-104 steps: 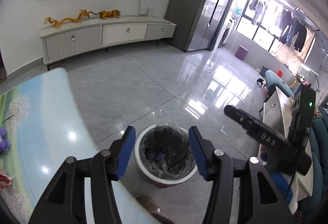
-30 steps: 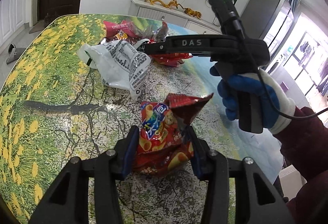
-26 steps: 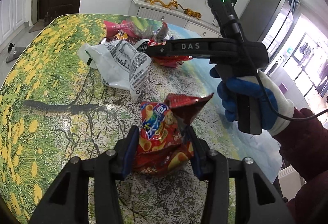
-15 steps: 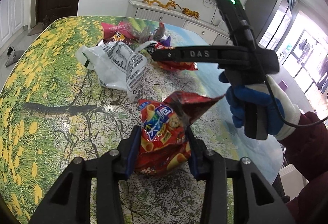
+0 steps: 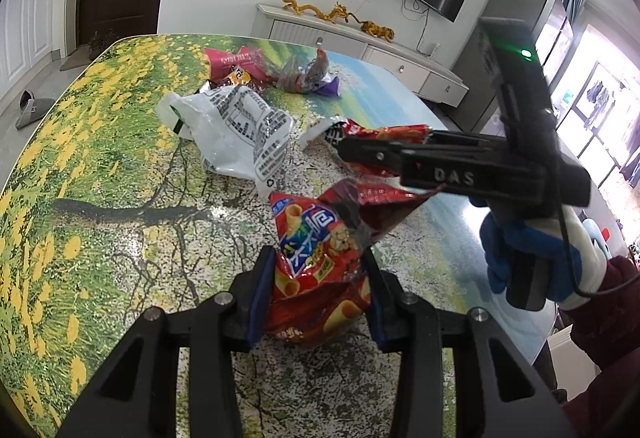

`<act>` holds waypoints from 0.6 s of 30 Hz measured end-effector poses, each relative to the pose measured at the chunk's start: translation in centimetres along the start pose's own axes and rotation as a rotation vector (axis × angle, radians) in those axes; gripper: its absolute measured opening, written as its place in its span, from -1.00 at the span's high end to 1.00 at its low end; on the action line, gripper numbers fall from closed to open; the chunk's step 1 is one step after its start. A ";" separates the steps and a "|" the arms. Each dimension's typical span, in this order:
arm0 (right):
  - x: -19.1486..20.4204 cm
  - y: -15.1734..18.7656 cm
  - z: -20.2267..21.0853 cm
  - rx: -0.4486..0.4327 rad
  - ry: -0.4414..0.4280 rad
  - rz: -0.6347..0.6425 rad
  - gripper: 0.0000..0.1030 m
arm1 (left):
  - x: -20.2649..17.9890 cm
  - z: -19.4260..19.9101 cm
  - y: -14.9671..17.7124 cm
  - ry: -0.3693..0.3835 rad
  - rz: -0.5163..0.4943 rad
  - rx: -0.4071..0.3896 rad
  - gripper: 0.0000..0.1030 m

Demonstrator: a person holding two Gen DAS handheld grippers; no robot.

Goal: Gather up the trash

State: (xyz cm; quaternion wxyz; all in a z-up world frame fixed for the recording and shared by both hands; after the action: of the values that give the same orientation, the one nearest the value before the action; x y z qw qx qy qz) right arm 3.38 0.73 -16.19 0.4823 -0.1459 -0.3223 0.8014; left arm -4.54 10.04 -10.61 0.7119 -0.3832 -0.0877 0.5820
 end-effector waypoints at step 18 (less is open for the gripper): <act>1.7 1.3 2.7 -0.066 -0.006 0.042 0.10 | 0.3 -0.2 0.0 0.004 0.016 0.008 0.25</act>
State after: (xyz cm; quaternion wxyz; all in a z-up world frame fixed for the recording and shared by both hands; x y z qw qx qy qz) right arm 0.19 0.81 -14.86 0.4593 -0.1661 -0.3469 0.8007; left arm -4.37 10.26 -10.86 0.7090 -0.3822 -0.0810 0.5871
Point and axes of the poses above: each gripper's, at about its wrist camera, not at the fingertips, and z roughly against the way its jaws point, x to its left, y to its underside, the point moved 2 cm from there along -z, roughly the way its jaws point, and after that the axes turned 1 degree about y, right-handed, at the moved point
